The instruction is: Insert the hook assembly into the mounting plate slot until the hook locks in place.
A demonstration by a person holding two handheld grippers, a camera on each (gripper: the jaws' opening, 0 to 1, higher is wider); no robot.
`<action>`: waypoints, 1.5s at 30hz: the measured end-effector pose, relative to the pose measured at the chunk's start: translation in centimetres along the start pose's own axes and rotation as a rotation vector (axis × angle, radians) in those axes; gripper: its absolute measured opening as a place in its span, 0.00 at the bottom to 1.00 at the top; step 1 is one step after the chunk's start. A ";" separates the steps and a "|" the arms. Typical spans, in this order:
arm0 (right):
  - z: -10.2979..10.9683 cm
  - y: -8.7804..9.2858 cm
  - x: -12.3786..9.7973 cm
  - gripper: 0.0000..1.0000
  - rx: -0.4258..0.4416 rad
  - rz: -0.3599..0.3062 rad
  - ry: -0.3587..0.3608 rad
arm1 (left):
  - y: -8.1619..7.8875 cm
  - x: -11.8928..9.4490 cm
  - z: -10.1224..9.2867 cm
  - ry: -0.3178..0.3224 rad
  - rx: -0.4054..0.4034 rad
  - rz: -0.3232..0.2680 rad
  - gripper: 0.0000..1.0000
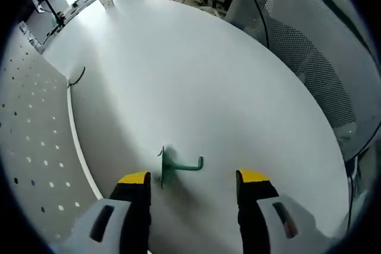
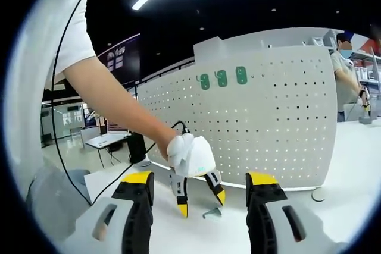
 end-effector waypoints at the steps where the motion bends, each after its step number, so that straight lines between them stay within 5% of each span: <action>1: 0.0 0.0 0.0 0.60 0.004 0.000 -0.001 | 0.0 0.0 0.0 0.005 0.002 -0.001 0.60; 14: 0.2 0.1 0.1 0.60 -0.001 0.009 -0.005 | 0.2 0.1 0.4 0.031 0.016 -0.011 0.54; 32: 0.1 0.0 0.0 0.56 0.006 0.006 -0.007 | 0.2 0.3 2.0 -0.009 -0.060 0.016 0.19; 45: 0.1 0.0 -0.1 0.55 0.019 -0.003 -0.008 | 0.7 0.3 1.8 -0.070 -0.121 -0.008 0.05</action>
Point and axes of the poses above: the point that each gripper's makers call its tool centre point, and the gripper's own axes: x roughly forward along the fingers, z roughly to its left, y roughly out of its underside, the point moved 9 cm from there along -x, roughly backward along the fingers, and after that the axes turned 13 degrees about -y, right-handed, at the moved point
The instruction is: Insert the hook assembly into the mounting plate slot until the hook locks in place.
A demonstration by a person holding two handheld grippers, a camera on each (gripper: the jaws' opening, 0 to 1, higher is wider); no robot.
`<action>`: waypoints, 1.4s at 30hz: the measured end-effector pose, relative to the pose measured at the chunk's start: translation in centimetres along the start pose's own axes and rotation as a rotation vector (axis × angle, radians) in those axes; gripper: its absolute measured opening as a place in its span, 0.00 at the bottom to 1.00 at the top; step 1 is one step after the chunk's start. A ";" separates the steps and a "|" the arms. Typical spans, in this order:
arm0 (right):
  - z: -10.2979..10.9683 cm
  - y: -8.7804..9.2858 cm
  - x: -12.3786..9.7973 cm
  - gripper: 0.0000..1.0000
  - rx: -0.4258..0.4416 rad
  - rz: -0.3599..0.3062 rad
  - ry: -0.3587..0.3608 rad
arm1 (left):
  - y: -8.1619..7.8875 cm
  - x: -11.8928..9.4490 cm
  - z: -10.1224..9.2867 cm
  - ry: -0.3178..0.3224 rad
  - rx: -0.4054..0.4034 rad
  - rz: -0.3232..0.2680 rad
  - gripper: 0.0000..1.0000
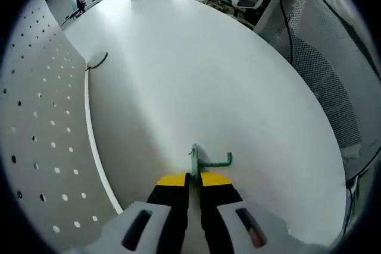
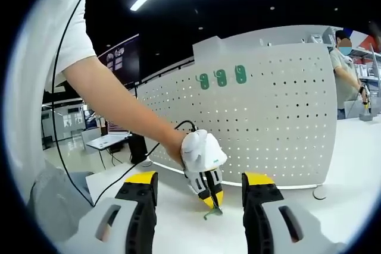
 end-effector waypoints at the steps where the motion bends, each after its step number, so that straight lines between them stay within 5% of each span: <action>1: 0.0 0.0 0.0 0.55 0.002 -0.005 0.001 | 0.0 0.0 0.0 -0.001 -0.004 0.003 0.05; 16: -0.1 0.0 -0.1 0.55 -0.003 0.002 0.006 | -0.1 0.0 0.0 -0.004 0.003 0.007 0.03; 29: -0.1 0.0 -0.1 0.55 0.003 0.004 0.008 | 0.5 -0.2 -0.4 -0.045 0.014 -0.055 0.02; 32: -0.2 0.0 -0.2 0.56 0.006 0.004 0.012 | 1.2 -0.3 -0.5 -0.075 -0.092 -0.115 0.02; 42: -0.2 0.1 -0.1 0.55 0.004 0.008 0.011 | 1.3 -0.3 -0.7 -0.099 -0.091 -0.133 0.01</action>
Point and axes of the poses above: the point that each gripper's makers call its tool centre point, and the gripper's own axes: x roughly forward along the fingers, z roughly to its left, y roughly out of its underside, the point moved 9 cm from there along -x, roughly backward along the fingers, and after that the axes turned 13 degrees about -y, right-handed, at the moved point
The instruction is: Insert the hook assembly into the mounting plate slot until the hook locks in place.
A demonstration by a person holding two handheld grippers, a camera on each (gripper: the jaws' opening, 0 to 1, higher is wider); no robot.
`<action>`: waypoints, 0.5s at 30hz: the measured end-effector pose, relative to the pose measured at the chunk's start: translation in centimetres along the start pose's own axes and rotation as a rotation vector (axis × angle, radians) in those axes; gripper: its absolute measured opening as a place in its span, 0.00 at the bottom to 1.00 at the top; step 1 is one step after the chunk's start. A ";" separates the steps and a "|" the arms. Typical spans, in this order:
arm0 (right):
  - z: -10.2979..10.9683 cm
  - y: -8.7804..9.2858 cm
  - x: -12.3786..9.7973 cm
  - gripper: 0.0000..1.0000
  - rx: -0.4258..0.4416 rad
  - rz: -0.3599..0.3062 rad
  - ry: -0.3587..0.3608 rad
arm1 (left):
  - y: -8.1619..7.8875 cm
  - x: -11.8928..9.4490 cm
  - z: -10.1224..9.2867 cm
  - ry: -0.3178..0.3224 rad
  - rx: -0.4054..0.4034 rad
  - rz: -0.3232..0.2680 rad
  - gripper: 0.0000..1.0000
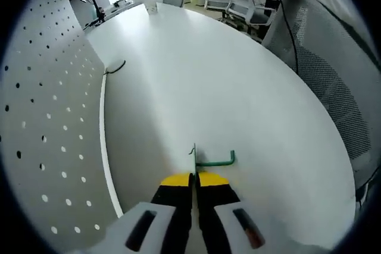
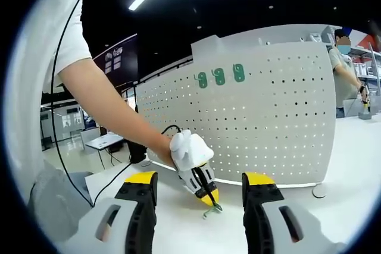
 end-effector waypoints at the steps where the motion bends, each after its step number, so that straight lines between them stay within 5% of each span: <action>1: 0.0 0.0 0.0 0.55 0.001 0.000 0.000 | 0.1 0.0 -0.1 -0.005 -0.002 -0.007 0.01; 9: 0.0 0.0 -0.1 0.55 -0.002 -0.003 0.000 | 0.3 -0.2 -0.3 -0.059 -0.032 -0.023 0.01; 11: 0.0 -0.1 -0.1 0.55 0.000 -0.005 0.002 | 0.2 -0.3 -0.5 -0.070 -0.111 -0.057 0.01; 15: -0.1 -0.1 -0.1 0.55 -0.002 -0.005 0.003 | 0.0 -1.0 -0.4 -0.125 -0.137 -0.099 0.01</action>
Point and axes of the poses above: the point that each gripper's makers call its tool centre point, and the gripper's own axes: x roughly forward along the fingers, z roughly to its left, y roughly out of its underside, the point moved 9 cm from there along -x, roughly backward along the fingers, and after that the axes turned 13 degrees about -y, right-handed, at the moved point
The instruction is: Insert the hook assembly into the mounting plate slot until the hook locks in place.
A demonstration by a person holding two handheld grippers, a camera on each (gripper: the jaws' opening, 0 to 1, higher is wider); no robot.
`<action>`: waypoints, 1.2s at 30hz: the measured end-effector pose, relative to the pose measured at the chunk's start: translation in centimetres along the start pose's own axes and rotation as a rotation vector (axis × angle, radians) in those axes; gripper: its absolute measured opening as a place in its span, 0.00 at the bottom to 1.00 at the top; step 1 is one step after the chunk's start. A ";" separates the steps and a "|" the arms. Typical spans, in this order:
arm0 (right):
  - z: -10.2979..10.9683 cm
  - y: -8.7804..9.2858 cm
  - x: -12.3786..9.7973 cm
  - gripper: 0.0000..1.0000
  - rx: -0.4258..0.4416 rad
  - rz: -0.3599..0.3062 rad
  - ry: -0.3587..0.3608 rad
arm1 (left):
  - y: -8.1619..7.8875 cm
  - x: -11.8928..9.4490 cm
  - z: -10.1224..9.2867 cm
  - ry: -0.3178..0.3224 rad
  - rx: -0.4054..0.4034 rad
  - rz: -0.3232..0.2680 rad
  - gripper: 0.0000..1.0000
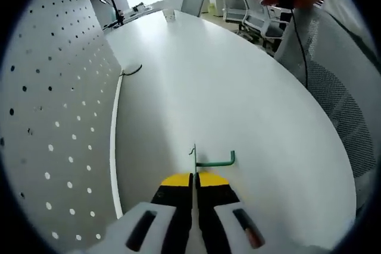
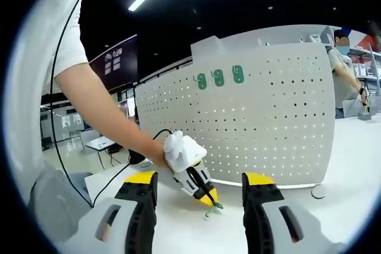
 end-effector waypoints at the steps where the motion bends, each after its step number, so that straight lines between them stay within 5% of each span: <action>1: 0.0 0.0 0.0 0.55 0.000 -0.001 0.000 | -0.1 -0.1 0.1 -0.016 -0.028 -0.009 0.01; 18: 0.0 -0.3 -0.1 0.55 -0.002 -0.014 0.001 | -1.3 -3.2 -0.1 -0.151 -0.202 -0.151 0.01; 36: -0.1 -0.6 -0.2 0.55 -0.002 -0.026 0.004 | -2.4 -4.9 0.2 -0.211 -0.226 -0.194 0.01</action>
Point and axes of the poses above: the point that each gripper's makers call its tool centre point, and the gripper's own axes: x roughly forward along the fingers, z roughly to its left, y roughly out of its underside, the point moved 9 cm from there along -x, roughly backward along the fingers, and after that the axes turned 13 degrees about -y, right-handed, at the moved point
